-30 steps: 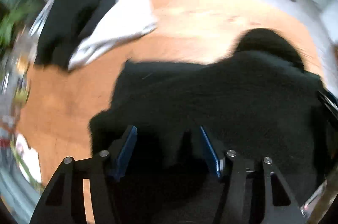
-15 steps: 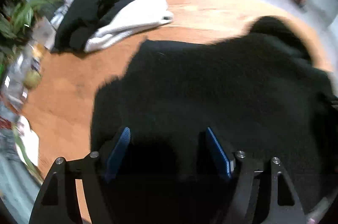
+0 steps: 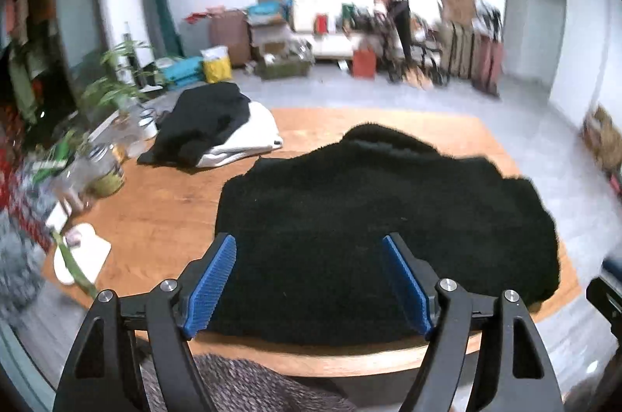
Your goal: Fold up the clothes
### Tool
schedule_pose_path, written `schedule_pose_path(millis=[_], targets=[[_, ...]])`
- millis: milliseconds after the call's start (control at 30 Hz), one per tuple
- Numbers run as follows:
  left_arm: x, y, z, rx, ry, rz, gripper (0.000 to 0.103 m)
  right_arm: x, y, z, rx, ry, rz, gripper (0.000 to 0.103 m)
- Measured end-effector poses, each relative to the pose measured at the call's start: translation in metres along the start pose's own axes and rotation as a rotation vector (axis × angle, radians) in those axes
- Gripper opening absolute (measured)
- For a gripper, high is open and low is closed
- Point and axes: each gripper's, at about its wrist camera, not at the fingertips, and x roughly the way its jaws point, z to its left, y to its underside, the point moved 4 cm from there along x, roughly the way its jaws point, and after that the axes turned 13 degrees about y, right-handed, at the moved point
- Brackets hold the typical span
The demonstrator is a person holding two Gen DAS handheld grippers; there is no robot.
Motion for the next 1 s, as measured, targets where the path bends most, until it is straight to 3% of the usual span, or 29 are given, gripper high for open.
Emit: schedule_pose_path(millis=[100,267,333,433,600,733,867,1000], targets=[[-0.003,0.014,0.005,-0.067,0.02,0.006,0.078,0.01,0.015,-0.004,0.101,-0.024,0.069,0.103],[0.005,0.041,0.028,-0.198,0.023,0.054,0.078,0.07,0.041,-0.041,0.245,0.133,0.201,0.103],[0.021,0.058,0.043,-0.268,-0.004,0.113,0.078,0.092,0.059,-0.061,0.301,0.219,0.257,0.103],[0.049,0.079,0.062,-0.353,-0.017,0.211,0.078,0.115,0.08,-0.075,0.333,0.274,0.315,0.103],[0.086,0.1,0.073,-0.421,-0.049,0.316,0.078,0.129,0.086,-0.074,0.25,0.309,0.297,0.103],[0.099,0.1,0.08,-0.477,-0.037,0.307,0.078,0.146,0.085,-0.075,0.303,0.205,0.261,0.103],[0.106,0.093,0.097,-0.62,0.017,0.213,0.078,0.15,0.077,-0.087,0.428,0.072,0.213,0.103],[0.112,0.092,0.115,-0.75,0.046,0.153,0.078,0.164,0.076,-0.1,0.571,0.019,0.208,0.103]])
